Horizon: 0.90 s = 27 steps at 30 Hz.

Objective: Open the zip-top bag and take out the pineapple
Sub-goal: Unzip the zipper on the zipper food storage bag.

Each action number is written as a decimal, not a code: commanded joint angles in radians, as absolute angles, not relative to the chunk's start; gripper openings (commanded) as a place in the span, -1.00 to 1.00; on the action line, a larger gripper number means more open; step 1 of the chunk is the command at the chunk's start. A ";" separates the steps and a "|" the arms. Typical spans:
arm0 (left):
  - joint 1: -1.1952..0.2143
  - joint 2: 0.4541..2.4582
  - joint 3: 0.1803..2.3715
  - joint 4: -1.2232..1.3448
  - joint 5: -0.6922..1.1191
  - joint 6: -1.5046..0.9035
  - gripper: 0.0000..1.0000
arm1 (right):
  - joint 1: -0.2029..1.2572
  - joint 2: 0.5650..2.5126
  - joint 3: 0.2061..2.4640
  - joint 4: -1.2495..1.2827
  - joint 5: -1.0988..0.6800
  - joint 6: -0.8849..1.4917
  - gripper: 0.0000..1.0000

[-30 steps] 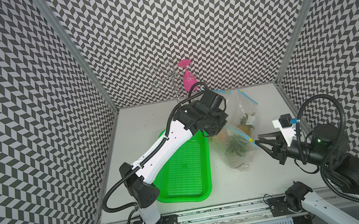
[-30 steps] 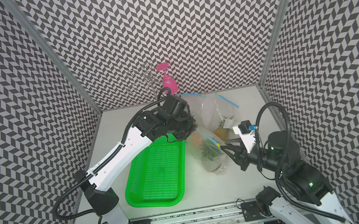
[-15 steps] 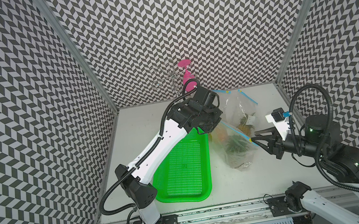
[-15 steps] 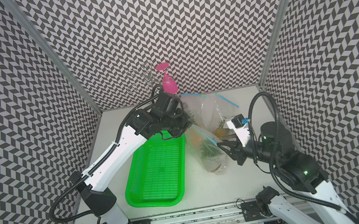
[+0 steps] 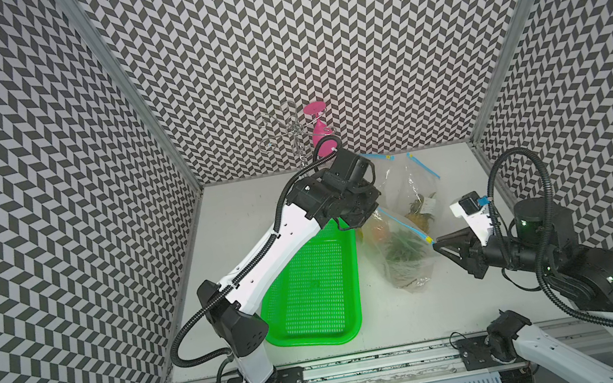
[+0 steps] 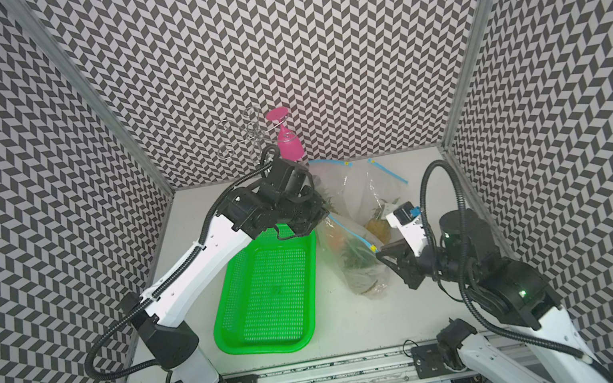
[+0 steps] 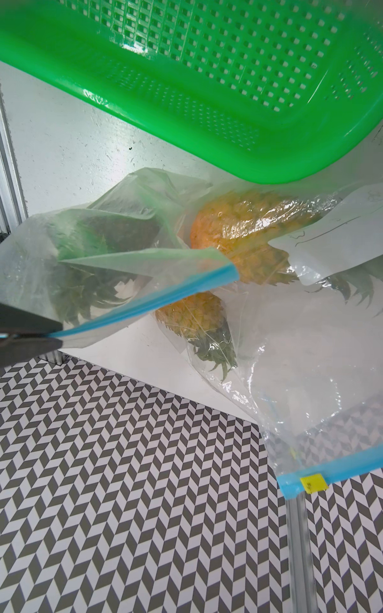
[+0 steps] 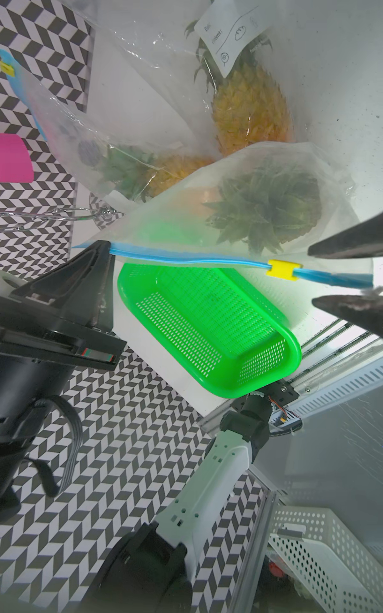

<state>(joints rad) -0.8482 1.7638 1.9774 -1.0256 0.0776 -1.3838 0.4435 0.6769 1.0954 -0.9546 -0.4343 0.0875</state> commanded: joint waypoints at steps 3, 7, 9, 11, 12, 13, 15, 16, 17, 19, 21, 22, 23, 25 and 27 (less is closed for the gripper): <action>-0.845 1.727 1.973 -1.015 0.078 -1.381 -0.89 | 0.458 0.693 1.095 -0.942 -0.404 0.089 -0.60; -0.845 1.723 1.971 -1.017 0.076 -1.381 -0.89 | 0.467 0.709 1.103 -0.943 -0.386 0.091 -0.75; -0.847 1.721 1.971 -1.018 0.077 -1.381 -0.89 | 0.471 0.709 1.114 -0.937 -0.368 0.085 -0.95; -0.850 1.718 1.972 -1.019 0.079 -1.381 -0.87 | 0.473 0.709 1.125 -0.933 -0.352 0.075 -1.00; -0.851 1.716 1.973 -1.022 0.082 -1.381 -0.81 | 0.475 0.712 1.131 -0.934 -0.348 0.063 -1.00; -0.855 1.714 1.976 -1.025 0.086 -1.381 -0.70 | 0.477 0.714 1.134 -0.931 -0.339 0.062 -1.00; -0.864 1.705 1.984 -1.036 0.100 -1.386 -0.50 | 0.480 0.708 1.127 -0.901 -0.338 0.052 -1.00; -0.870 1.701 1.990 -1.044 0.105 -1.392 -0.40 | 0.481 0.709 1.125 -0.889 -0.332 0.048 -1.00; -0.878 1.695 1.998 -1.056 0.117 -1.401 -0.20 | 0.483 0.714 1.124 -0.875 -0.328 0.036 -1.00; -0.888 1.686 2.005 -1.071 0.166 -1.422 0.06 | 0.485 0.722 1.126 -0.841 -0.313 0.002 -1.00; -0.893 1.683 2.017 -1.090 0.217 -1.444 0.13 | 0.489 0.723 1.117 -0.789 -0.290 -0.058 -1.00; -0.894 1.681 2.022 -1.094 0.237 -1.454 0.13 | 0.491 0.725 1.112 -0.770 -0.281 -0.089 -1.00; -0.897 1.681 2.027 -1.093 0.258 -1.467 0.14 | 0.496 0.728 1.107 -0.750 -0.266 -0.129 -1.00; -0.907 1.686 2.040 -1.087 0.287 -1.489 0.14 | 0.525 0.729 1.089 -0.712 -0.218 -0.189 -1.00; -0.918 1.701 2.067 -1.093 0.305 -1.510 0.16 | 0.563 0.728 1.071 -0.672 -0.167 -0.232 -1.00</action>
<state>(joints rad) -0.9039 1.7020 2.0201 -1.0664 0.2398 -1.4536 0.5247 0.7284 1.0893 -0.8284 -0.2535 -0.1131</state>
